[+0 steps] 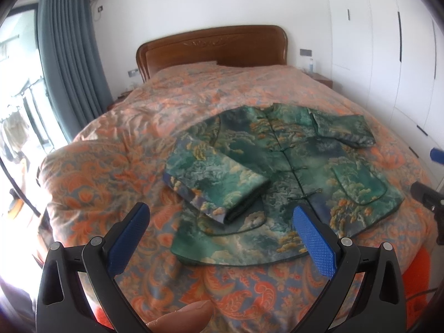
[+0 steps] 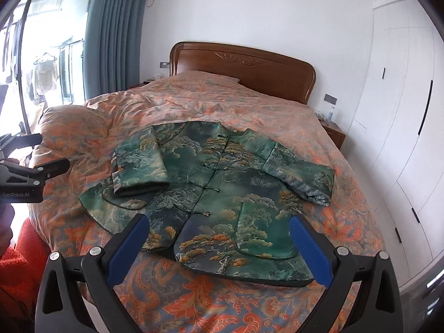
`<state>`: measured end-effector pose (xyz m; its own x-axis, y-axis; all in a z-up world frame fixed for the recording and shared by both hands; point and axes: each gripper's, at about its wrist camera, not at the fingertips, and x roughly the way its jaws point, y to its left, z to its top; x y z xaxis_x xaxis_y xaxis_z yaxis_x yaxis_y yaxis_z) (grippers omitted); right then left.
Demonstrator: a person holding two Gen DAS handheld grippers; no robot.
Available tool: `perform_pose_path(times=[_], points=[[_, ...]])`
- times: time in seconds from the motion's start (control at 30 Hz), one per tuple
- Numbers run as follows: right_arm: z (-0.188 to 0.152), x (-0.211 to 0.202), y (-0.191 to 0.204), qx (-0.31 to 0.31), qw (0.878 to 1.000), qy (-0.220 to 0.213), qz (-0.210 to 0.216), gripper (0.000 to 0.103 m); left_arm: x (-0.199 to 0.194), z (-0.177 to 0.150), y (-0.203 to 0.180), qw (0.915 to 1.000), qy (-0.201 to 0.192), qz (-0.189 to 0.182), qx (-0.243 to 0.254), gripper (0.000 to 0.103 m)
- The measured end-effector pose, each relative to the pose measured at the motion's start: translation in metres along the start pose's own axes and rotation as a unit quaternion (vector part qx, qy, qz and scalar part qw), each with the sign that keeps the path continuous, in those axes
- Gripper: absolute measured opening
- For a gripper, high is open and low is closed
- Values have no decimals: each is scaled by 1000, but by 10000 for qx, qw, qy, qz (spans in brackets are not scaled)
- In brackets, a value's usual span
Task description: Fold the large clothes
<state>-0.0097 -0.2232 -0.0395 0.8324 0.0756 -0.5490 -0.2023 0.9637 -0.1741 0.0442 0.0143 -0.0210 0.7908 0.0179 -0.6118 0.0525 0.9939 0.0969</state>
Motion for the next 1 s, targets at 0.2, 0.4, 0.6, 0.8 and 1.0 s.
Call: perform_pose_path(times=[0.2, 0.4, 0.6, 0.8, 1.0], points=[[0, 16, -3, 470, 9978, 409, -226, 103, 13, 7, 4, 9997, 126, -91, -189, 103], [8, 26, -11, 515, 9973, 399, -342, 103, 23, 9, 7, 9994, 232, 9, -257, 103], [6, 67, -37, 568, 9945, 872, -117, 103, 28, -1, 7, 9990, 376, 75, -223, 103], [4, 99, -69, 969, 9889, 1129, 38, 103, 30, -9, 7, 9986, 484, 39, -212, 103], [26, 135, -100, 773, 9919, 977, -260, 103, 32, -23, 15, 9978, 603, 58, -275, 103]])
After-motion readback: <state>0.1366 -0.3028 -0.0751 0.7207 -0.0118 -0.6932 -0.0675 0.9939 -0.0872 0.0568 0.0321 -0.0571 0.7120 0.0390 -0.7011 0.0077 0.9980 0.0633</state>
